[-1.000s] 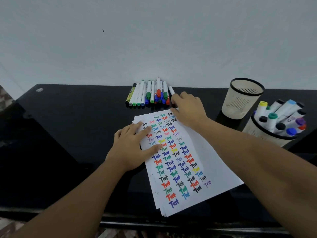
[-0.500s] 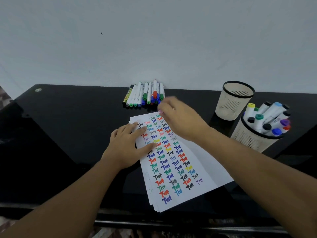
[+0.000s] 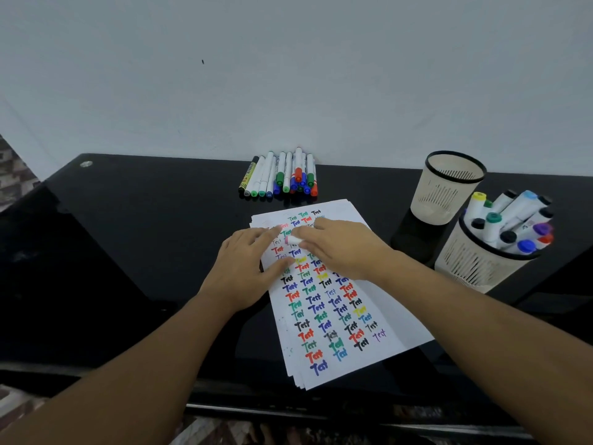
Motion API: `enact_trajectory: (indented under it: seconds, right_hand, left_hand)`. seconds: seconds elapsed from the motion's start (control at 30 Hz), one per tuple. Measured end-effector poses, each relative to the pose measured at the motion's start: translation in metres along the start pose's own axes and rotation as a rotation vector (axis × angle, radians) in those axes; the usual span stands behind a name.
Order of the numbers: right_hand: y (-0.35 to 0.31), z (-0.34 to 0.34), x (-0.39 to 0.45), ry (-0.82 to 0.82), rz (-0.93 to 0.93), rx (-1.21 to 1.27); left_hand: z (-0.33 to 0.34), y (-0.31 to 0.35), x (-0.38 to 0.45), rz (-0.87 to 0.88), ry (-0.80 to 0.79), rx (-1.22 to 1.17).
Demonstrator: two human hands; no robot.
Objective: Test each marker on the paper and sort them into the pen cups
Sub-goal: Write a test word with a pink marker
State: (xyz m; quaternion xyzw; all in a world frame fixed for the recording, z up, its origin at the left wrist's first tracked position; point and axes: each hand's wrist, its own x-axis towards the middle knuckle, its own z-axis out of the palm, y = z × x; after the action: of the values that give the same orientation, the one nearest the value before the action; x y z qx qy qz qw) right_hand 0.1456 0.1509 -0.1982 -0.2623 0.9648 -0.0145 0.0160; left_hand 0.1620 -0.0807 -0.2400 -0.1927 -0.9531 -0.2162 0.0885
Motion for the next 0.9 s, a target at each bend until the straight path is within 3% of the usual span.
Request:
enact_trajectory:
  seconds: [0.4, 0.63, 0.77, 0.83, 0.9]
  right_hand:
    - [-0.012, -0.003, -0.005, 0.057, -0.038, -0.082]
    - [0.007, -0.014, -0.009, 0.092, 0.178, 0.234]
    - [0.014, -0.01, -0.011, 0.28, 0.346, 0.697]
    - [0.017, -0.006, -0.011, 0.298, 0.388, 0.903]
    - [0.019, 0.001, -0.011, 0.29, 0.36, 0.952]
  left_hand:
    - [0.004, -0.005, -0.003, 0.154, 0.099, 0.019]
    - [0.003, -0.004, -0.001, 0.045, 0.051, -0.004]
    - [-0.002, 0.002, 0.002, 0.006, -0.153, 0.065]
    - [-0.004, 0.004, 0.003, 0.041, -0.237, 0.111]
    - [-0.006, 0.005, 0.003, 0.085, -0.274, 0.136]
